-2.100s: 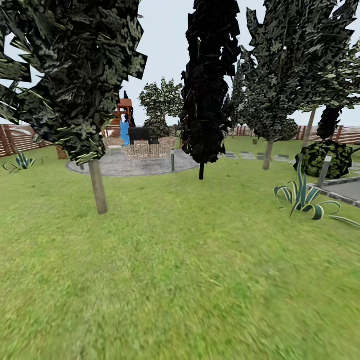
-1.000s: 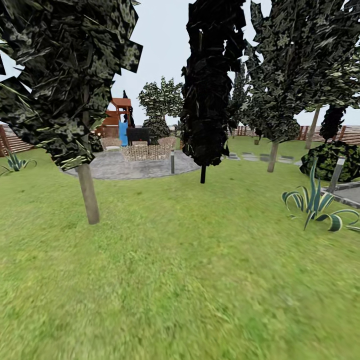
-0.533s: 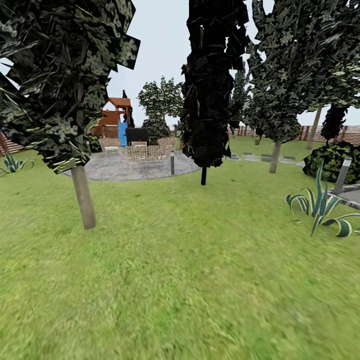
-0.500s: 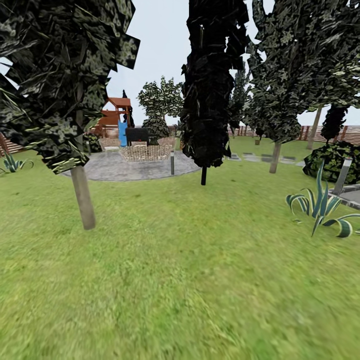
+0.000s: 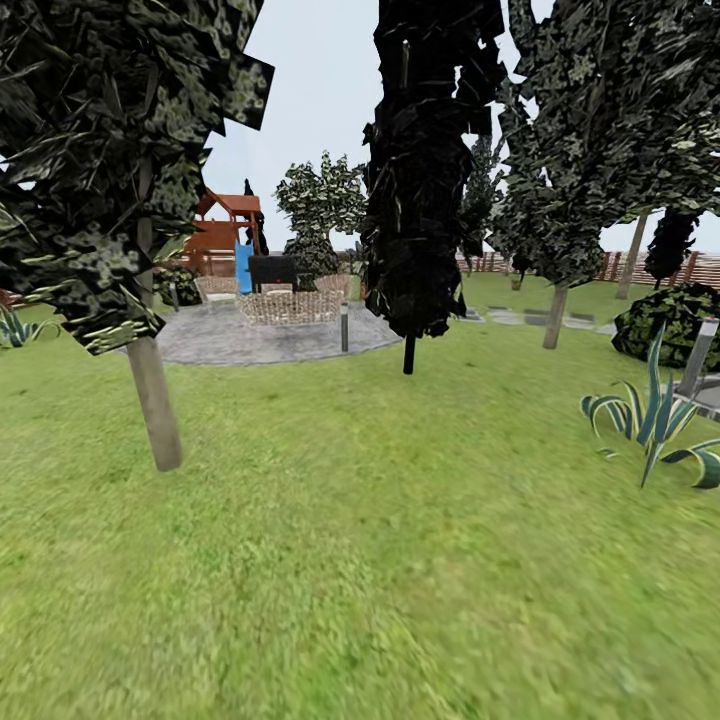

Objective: Take the three Easter eggs out of the wicker basket on the lawn in the garden, then place them on the lawn next to a single tree (choose any tree) so that all three eggs are next to the same tree and none are left in the basket.

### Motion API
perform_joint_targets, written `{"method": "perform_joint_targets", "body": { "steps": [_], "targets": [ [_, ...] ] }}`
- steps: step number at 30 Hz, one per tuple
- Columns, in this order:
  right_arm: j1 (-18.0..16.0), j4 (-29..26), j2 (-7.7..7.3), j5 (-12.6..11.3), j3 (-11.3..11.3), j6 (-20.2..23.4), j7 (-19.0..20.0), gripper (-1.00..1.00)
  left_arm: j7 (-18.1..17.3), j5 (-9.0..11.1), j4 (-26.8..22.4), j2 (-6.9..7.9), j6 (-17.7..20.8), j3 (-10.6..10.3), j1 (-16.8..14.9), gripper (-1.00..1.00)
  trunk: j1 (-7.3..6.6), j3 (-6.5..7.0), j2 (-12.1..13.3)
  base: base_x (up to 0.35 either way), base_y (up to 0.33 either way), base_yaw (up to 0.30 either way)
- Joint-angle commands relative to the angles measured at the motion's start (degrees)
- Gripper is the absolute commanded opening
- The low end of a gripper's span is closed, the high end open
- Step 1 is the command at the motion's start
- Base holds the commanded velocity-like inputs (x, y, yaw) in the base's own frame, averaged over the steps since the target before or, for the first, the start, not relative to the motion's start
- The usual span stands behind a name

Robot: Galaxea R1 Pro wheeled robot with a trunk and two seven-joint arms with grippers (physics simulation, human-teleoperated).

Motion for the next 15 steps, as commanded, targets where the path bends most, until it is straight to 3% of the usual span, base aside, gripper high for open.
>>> {"method": "perform_joint_targets", "body": {
  "steps": [1, 15],
  "targets": [
    [-0.1, 0.1, -0.02, 0.0, 0.0, 0.1, 0.2, 1.0, 0.0, -0.1, -0.1, 0.01, 0.0, 0.1, 0.0, 1.0, 0.04, -0.05, 0.0, 0.344, 0.0, 0.0],
    [-0.1, 0.1, -0.02, 0.0, 0.0, 0.1, 0.2, 1.0, 0.0, 0.0, -0.2, 0.09, 0.0, 0.1, 0.0, 1.0, 0.04, -0.05, 0.0, 0.344, 0.0, 0.0]
  ]
}}
